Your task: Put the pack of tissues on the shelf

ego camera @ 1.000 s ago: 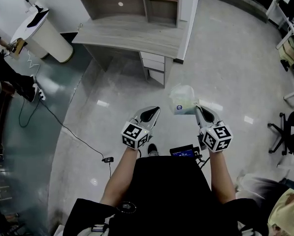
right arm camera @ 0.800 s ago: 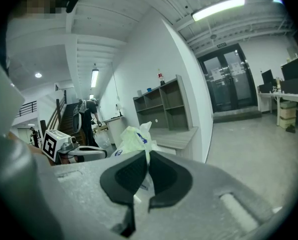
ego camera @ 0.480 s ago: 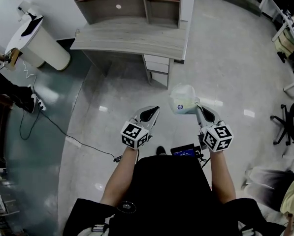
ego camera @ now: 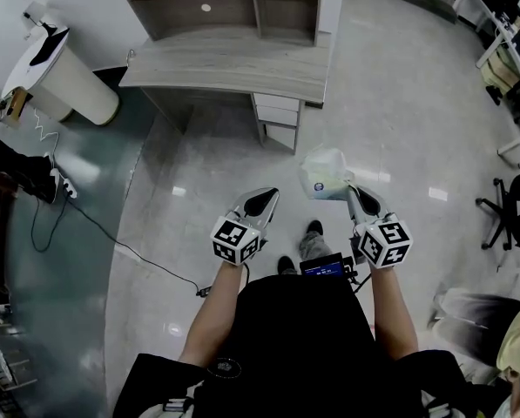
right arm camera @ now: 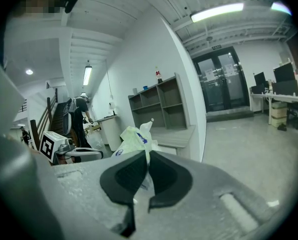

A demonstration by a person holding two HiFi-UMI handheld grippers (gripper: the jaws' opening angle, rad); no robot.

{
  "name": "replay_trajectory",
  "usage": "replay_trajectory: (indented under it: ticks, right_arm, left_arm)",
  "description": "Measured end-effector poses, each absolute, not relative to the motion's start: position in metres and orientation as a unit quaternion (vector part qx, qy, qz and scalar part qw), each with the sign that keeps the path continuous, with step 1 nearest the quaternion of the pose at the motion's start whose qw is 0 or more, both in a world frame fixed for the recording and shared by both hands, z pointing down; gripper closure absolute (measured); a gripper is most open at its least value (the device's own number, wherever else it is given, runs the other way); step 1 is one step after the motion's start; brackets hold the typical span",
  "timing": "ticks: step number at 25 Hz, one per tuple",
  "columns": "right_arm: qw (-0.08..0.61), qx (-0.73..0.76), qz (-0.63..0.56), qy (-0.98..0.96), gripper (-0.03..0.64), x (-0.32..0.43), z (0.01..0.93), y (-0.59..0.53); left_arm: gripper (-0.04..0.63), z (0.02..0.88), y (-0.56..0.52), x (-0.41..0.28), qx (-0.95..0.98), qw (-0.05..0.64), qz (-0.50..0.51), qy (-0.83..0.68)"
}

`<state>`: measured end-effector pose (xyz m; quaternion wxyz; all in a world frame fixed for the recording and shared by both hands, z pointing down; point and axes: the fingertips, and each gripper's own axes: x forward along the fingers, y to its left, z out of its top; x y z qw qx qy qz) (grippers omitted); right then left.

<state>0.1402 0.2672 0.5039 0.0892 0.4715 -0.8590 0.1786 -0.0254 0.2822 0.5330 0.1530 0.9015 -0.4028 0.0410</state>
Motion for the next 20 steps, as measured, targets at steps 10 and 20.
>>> replay_trajectory:
  ticks: [10, 20]
  right_arm:
    - [0.093, 0.461, 0.174, -0.865, 0.612, 0.119, 0.512, 0.225]
    - [0.086, 0.447, 0.179, -0.872, 0.612, 0.106, 0.513, 0.145]
  left_arm:
    - [0.594, 0.544, 0.261, -0.025, 0.902, 0.160, 0.052, -0.398]
    - [0.594, 0.539, 0.182, -0.038, 0.894, 0.160, 0.064, -0.413]
